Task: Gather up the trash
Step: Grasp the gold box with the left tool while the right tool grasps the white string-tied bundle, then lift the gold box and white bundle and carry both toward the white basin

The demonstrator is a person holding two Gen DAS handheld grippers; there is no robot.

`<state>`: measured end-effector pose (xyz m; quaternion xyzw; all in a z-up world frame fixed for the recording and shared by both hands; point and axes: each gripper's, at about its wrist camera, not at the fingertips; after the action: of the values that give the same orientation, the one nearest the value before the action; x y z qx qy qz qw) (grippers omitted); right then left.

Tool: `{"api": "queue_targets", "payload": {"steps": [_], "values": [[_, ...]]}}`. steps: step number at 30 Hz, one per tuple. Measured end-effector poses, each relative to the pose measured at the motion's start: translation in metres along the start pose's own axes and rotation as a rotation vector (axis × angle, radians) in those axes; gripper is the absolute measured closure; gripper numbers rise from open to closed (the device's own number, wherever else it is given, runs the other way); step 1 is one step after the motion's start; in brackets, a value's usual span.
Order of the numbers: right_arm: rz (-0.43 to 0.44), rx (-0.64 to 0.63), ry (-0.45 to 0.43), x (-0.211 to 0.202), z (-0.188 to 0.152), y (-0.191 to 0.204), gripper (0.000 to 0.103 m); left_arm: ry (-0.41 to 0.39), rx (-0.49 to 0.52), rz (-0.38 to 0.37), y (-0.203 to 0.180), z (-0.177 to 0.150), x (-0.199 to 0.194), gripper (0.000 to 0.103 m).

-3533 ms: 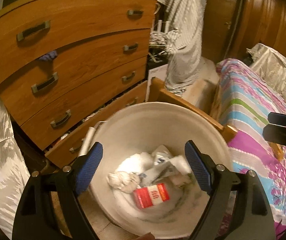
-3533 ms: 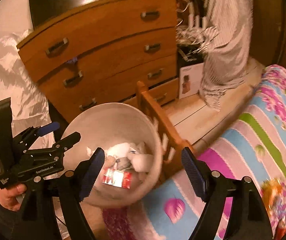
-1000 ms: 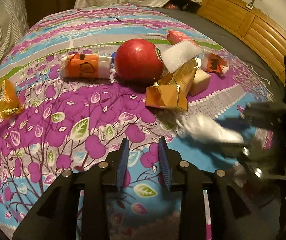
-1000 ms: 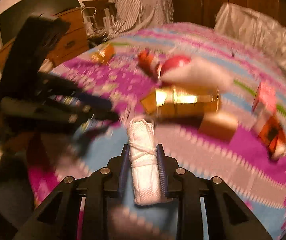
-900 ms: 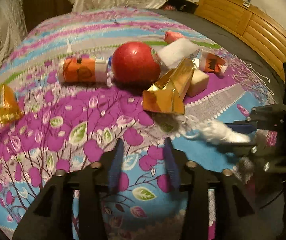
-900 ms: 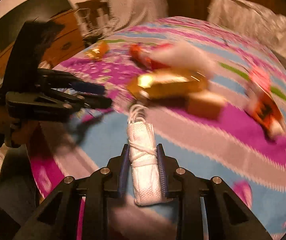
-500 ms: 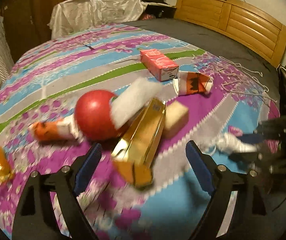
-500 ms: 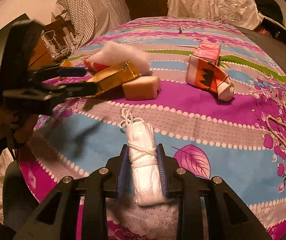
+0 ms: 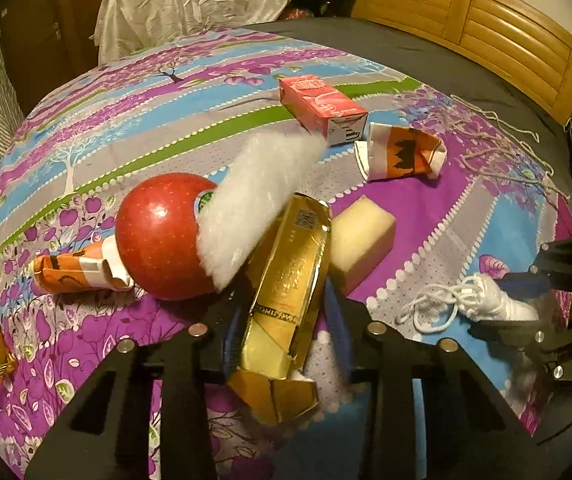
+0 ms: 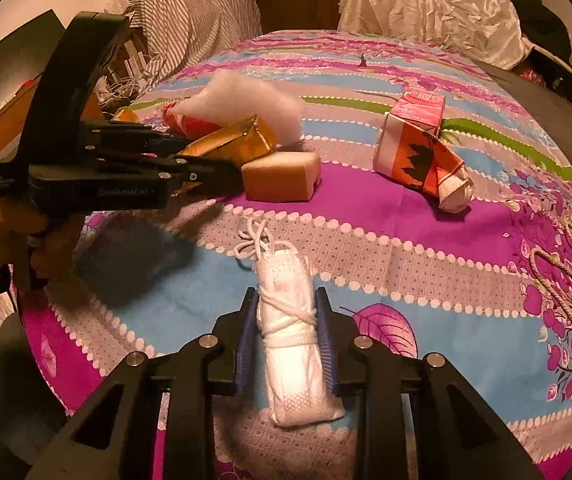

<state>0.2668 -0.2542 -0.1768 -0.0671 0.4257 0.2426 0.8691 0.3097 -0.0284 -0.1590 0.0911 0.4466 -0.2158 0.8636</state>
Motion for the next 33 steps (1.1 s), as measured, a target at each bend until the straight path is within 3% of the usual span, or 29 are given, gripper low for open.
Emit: {"api": "queue_targets", "payload": {"steps": [4, 8, 15, 23, 29, 33], "values": [[-0.032, 0.020, -0.041, -0.005, -0.006, 0.007, 0.075, -0.030, -0.012, 0.018, -0.003, -0.012, -0.014, 0.077], [-0.052, 0.048, -0.105, -0.014, -0.013, 0.017, 0.076, -0.082, -0.038, 0.047, -0.004, -0.029, -0.036, 0.078], [-0.137, 0.056, -0.266, -0.055, -0.008, 0.045, 0.076, -0.234, -0.156, 0.101, -0.009, -0.058, -0.094, 0.078], [-0.265, 0.052, -0.472, -0.123, 0.012, 0.075, 0.075, -0.451, -0.263, 0.234, -0.030, -0.068, -0.164, 0.078], [-0.332, 0.043, -0.566, -0.161, 0.015, 0.100, 0.075, -0.556, -0.322, 0.314, -0.036, -0.074, -0.197, 0.078], [-0.347, 0.045, -0.587, -0.174, 0.015, 0.109, 0.075, -0.582, -0.332, 0.334, -0.039, -0.077, -0.208, 0.078]]}}
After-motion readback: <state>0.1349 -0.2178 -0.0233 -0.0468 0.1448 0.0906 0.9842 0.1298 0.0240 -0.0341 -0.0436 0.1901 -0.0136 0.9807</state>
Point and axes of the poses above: each gripper's, at about its wrist camera, not at the fingertips, and x roughly the way its jaws point, y to its left, z to its top, and after that the axes turned 4 degrees about -x, right-handed
